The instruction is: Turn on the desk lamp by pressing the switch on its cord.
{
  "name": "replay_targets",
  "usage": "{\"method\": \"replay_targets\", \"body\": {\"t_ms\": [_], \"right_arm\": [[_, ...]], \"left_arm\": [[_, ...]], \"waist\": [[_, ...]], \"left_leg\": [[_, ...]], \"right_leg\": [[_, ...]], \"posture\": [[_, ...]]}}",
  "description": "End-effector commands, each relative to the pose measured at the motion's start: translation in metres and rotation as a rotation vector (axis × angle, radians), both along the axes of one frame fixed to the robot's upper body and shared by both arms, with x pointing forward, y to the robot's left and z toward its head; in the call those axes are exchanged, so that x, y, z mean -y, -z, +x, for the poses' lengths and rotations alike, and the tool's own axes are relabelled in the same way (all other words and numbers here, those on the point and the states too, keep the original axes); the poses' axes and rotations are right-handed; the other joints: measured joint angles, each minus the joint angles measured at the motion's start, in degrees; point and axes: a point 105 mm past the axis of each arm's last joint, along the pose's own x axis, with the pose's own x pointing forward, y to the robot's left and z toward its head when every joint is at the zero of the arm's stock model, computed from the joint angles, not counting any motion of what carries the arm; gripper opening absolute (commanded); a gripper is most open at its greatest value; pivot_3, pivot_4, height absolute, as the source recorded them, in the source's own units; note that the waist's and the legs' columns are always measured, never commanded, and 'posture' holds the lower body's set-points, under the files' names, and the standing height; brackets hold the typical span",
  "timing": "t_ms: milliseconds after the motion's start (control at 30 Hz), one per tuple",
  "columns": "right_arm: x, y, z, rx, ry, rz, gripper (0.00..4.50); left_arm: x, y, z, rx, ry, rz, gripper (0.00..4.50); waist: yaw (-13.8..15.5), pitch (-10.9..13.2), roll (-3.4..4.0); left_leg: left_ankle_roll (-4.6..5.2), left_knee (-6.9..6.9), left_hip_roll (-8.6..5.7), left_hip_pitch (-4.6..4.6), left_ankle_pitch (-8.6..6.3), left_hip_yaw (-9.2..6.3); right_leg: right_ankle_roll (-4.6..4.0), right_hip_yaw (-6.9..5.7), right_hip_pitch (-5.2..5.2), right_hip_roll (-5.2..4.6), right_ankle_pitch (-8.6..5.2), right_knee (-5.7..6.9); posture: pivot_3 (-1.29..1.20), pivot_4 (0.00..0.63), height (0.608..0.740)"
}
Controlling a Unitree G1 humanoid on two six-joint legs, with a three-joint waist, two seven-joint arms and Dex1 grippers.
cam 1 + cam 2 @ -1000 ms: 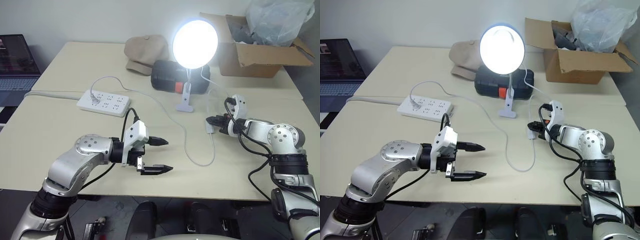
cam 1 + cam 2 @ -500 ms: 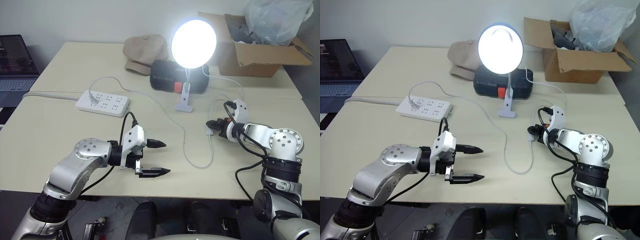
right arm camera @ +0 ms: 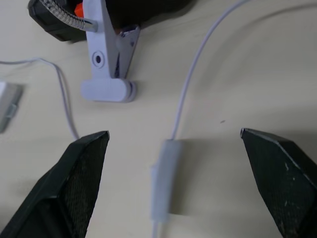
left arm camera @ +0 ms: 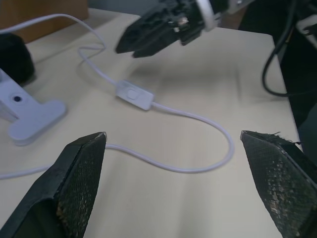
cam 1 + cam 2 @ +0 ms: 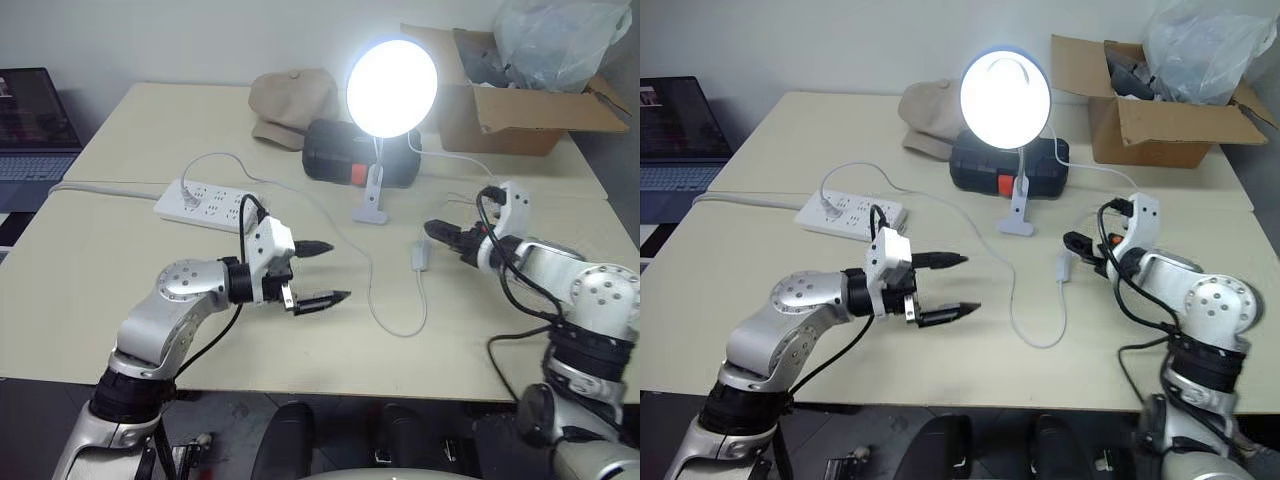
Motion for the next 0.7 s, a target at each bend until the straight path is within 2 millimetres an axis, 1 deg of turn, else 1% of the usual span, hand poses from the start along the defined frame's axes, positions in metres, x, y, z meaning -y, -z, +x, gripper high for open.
{"method": "replay_targets", "body": {"t_ms": [33,67,100,167,267,333,367,433,500,533,600,667,700], "right_arm": [[0.001,-0.016,-0.010,0.171,-0.166,-0.240,4.44],[0.002,-0.015,-0.013,0.194,-0.219,-0.316,4.44],[0.004,-0.015,-0.016,0.221,-0.275,-0.385,4.44],[0.007,-0.014,-0.018,0.256,-0.336,-0.450,4.44],[0.010,-0.014,-0.019,0.293,-0.409,-0.511,4.44],[0.009,-0.016,-0.021,0.331,-0.463,-0.523,4.44],[0.010,-0.017,-0.021,0.344,-0.479,-0.532,4.44],[0.011,-0.017,-0.024,0.350,-0.529,-0.543,4.44],[0.012,-0.019,-0.027,0.356,-0.566,-0.542,4.44],[0.012,-0.020,-0.027,0.361,-0.577,-0.546,4.44],[0.012,-0.025,-0.032,0.376,-0.628,-0.547,4.44],[0.015,-0.029,-0.038,0.383,-0.673,-0.555,4.44],[0.016,-0.030,-0.039,0.384,-0.687,-0.559,4.44]], "left_arm": [[-0.005,-0.017,0.020,0.130,-0.075,0.008,4.50],[-0.007,-0.021,0.027,0.157,-0.097,0.009,4.50],[-0.010,-0.031,0.041,0.218,-0.144,0.002,4.50],[-0.014,-0.044,0.057,0.297,-0.197,-0.011,4.50],[-0.016,-0.061,0.074,0.379,-0.240,-0.024,4.50],[-0.018,-0.075,0.085,0.433,-0.263,-0.029,4.50],[-0.019,-0.078,0.088,0.446,-0.270,-0.032,4.50],[-0.023,-0.096,0.096,0.464,-0.297,-0.073,4.50],[-0.025,-0.105,0.098,0.466,-0.283,-0.069,4.50],[-0.026,-0.105,0.098,0.459,-0.268,-0.055,4.50],[-0.031,-0.101,0.087,0.319,-0.181,-0.040,4.50],[-0.037,-0.092,0.064,0.169,-0.064,-0.006,4.50],[-0.040,-0.089,0.057,0.121,-0.034,0.008,4.50]], "waist": [[-0.1,0.0,0.02],[0.0,0.0,0.01],[0.0,0.0,0.00],[0.1,0.0,-0.04],[-0.2,0.0,-0.05],[-0.1,0.1,-0.08],[-0.1,0.1,-0.08],[0.0,0.1,-0.11],[0.1,0.1,-0.14],[0.0,0.1,-0.14],[-0.1,0.1,-0.14],[-0.3,0.1,-0.13],[-0.4,0.1,-0.13]], "left_leg": [[0.01,0.00,0.01,0.00,0.00,0.01],[0.01,0.00,-0.01,-0.02,-0.01,0.01],[0.01,0.01,0.00,-0.04,-0.01,-0.01],[0.02,0.06,0.01,-0.04,-0.01,-0.05],[0.01,0.10,0.05,-0.03,-0.01,-0.03],[0.01,0.09,0.03,-0.04,-0.01,0.01],[0.01,0.10,0.04,-0.05,-0.01,0.01],[0.00,0.12,0.03,-0.06,0.00,0.01],[-0.01,0.14,0.03,-0.10,0.00,0.00],[-0.01,0.16,0.03,-0.12,0.01,0.00],[-0.01,0.17,0.03,-0.11,0.01,0.03],[-0.04,0.16,0.05,-0.10,0.02,0.04],[-0.11,0.16,0.09,-0.10,0.06,0.03]], "right_leg": [[0.00,0.01,-0.01,0.01,0.00,0.00],[0.00,0.02,-0.04,0.01,0.00,0.01],[0.01,-0.01,-0.08,0.05,-0.01,0.00],[0.01,-0.02,-0.08,0.14,-0.01,0.03],[0.04,0.03,-0.06,0.22,0.01,0.02],[0.04,0.08,-0.09,0.24,0.01,0.00],[0.04,0.09,-0.10,0.26,0.01,0.00],[0.04,0.08,-0.10,0.27,0.01,0.01],[0.05,0.01,-0.10,0.27,0.01,0.01],[0.05,0.00,-0.10,0.27,0.02,0.01],[0.05,0.03,-0.10,0.26,0.02,0.02],[0.05,0.05,-0.12,0.24,0.02,0.04],[0.05,0.04,-0.14,0.24,0.02,0.06]], "posture": [[0.00,0.150,0.740],[0.00,0.150,0.740],[0.00,0.150,0.740],[0.00,0.150,0.740],[0.00,0.150,0.740],[0.00,0.150,0.740],[0.00,0.150,0.740],[0.00,0.150,0.740],[0.00,0.150,0.740],[0.00,0.150,0.740],[0.00,0.150,0.740],[0.00,0.150,0.740],[0.00,0.150,0.740]]}}
